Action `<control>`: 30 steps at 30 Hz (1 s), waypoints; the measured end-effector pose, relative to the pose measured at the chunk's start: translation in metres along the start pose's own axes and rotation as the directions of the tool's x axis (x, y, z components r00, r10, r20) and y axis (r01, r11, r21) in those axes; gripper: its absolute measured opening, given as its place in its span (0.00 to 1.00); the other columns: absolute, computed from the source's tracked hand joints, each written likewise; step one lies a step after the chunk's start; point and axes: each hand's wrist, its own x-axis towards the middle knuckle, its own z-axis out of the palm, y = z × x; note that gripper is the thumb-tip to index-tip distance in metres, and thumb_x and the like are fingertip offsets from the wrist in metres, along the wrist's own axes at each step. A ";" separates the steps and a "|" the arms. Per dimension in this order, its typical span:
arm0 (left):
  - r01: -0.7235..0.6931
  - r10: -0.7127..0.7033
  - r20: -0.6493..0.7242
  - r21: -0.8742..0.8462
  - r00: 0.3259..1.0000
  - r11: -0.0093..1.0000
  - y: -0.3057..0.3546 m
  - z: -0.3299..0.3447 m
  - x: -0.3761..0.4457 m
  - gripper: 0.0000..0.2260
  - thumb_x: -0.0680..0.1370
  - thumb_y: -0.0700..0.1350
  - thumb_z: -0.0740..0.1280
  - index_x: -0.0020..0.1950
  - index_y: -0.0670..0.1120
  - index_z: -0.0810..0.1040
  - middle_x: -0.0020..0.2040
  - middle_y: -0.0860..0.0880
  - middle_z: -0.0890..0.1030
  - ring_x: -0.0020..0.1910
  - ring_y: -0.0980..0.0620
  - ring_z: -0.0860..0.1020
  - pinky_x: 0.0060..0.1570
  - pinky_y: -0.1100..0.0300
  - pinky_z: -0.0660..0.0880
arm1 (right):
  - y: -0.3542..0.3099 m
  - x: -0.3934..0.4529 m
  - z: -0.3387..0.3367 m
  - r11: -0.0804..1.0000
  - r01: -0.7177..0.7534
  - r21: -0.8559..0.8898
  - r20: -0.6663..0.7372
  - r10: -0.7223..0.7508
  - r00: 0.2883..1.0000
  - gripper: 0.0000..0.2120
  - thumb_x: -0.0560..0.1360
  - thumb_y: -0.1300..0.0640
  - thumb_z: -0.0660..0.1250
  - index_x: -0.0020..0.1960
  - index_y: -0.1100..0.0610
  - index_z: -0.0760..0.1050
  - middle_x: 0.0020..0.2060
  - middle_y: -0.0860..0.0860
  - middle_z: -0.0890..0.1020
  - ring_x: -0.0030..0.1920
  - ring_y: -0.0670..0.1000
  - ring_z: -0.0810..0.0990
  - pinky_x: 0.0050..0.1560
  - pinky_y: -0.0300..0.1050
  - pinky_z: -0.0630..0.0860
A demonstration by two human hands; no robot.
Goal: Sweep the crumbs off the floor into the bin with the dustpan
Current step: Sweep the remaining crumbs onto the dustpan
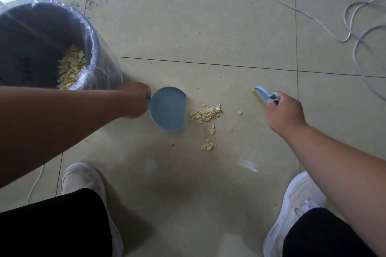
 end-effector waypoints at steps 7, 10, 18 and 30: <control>-0.008 0.007 0.015 0.046 1.000 0.999 -0.001 0.001 0.000 0.14 0.75 0.37 0.62 0.55 0.50 0.81 0.52 0.47 0.82 0.50 0.44 0.80 0.45 0.56 0.77 | -0.019 -0.030 0.028 0.997 0.070 0.014 0.065 -0.071 0.995 0.07 0.79 0.59 0.62 0.42 0.55 0.68 0.36 0.51 0.73 0.39 0.59 0.70 0.39 0.47 0.60; -0.005 0.004 0.011 0.055 1.000 0.998 -0.001 0.002 0.000 0.14 0.76 0.37 0.62 0.56 0.50 0.81 0.52 0.47 0.81 0.50 0.44 0.80 0.44 0.56 0.76 | -0.033 -0.042 0.043 0.994 0.096 0.051 0.092 -0.101 0.991 0.04 0.79 0.60 0.62 0.46 0.58 0.72 0.39 0.54 0.76 0.41 0.59 0.71 0.40 0.46 0.62; -0.013 0.013 0.002 0.045 1.000 0.999 -0.004 0.005 -0.002 0.13 0.76 0.37 0.63 0.56 0.49 0.81 0.53 0.47 0.82 0.49 0.44 0.79 0.44 0.58 0.74 | -0.054 -0.058 0.058 0.981 0.151 0.118 0.137 -0.166 0.977 0.06 0.80 0.60 0.62 0.44 0.55 0.71 0.38 0.53 0.76 0.40 0.58 0.71 0.38 0.47 0.61; -0.016 0.016 0.004 0.047 1.000 0.999 -0.009 0.006 -0.004 0.15 0.76 0.38 0.63 0.58 0.50 0.81 0.53 0.47 0.82 0.51 0.44 0.81 0.47 0.56 0.79 | -0.037 -0.008 0.032 0.995 -0.002 0.096 -0.024 0.004 1.000 0.06 0.82 0.58 0.61 0.52 0.58 0.76 0.43 0.53 0.78 0.45 0.59 0.76 0.44 0.44 0.64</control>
